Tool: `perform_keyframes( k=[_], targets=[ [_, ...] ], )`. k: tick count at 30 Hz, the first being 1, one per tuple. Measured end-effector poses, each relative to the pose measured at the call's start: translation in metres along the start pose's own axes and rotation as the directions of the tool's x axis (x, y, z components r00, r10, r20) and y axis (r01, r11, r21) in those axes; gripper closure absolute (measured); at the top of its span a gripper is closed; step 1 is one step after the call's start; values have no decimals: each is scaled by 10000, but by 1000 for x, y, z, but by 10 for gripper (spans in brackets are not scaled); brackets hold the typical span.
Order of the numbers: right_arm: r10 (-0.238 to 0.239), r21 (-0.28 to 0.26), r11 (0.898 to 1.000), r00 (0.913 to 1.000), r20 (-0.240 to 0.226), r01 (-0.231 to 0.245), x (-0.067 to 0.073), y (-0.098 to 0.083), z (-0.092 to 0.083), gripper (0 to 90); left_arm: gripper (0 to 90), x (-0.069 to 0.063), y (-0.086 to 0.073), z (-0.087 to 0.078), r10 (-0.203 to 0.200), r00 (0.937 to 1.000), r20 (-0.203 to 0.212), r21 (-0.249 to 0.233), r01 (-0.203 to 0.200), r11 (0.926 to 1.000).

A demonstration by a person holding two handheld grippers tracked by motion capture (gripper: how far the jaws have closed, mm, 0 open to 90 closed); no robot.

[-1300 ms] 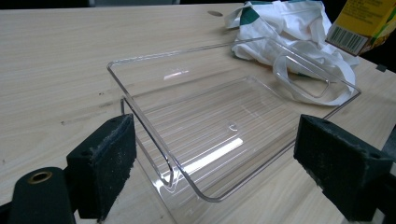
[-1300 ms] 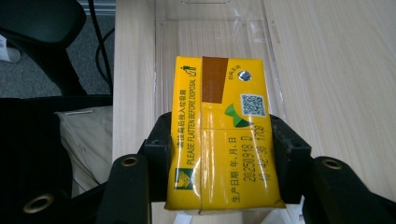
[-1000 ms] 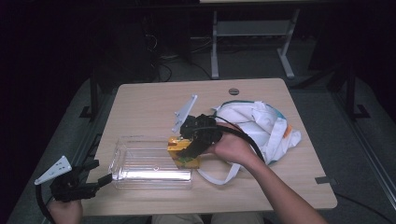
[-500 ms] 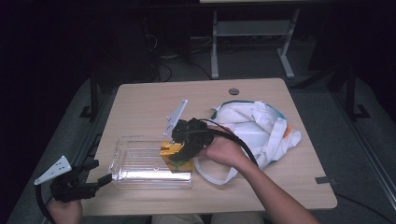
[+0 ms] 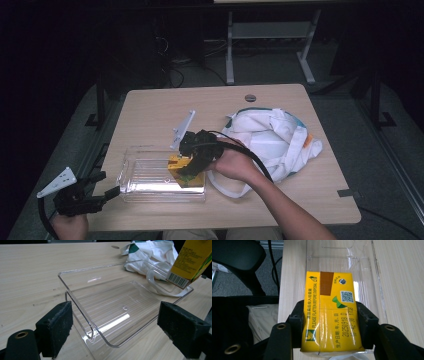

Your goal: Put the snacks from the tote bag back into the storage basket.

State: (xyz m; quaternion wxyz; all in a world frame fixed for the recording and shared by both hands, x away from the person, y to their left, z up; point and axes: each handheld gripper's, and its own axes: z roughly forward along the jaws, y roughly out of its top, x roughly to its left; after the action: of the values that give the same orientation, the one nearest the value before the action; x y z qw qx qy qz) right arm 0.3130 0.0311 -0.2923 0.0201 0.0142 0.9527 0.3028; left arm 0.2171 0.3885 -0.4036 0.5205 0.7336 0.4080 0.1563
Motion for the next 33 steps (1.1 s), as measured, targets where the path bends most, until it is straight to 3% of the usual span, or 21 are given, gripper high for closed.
perform_keyframes(
  k=[33],
  targets=[
    [220,226,9995,9995,-235,-215,-3,-6,32,509,127,1,0,-1,5,10000,-1,-47,-5,10000]
  ],
)
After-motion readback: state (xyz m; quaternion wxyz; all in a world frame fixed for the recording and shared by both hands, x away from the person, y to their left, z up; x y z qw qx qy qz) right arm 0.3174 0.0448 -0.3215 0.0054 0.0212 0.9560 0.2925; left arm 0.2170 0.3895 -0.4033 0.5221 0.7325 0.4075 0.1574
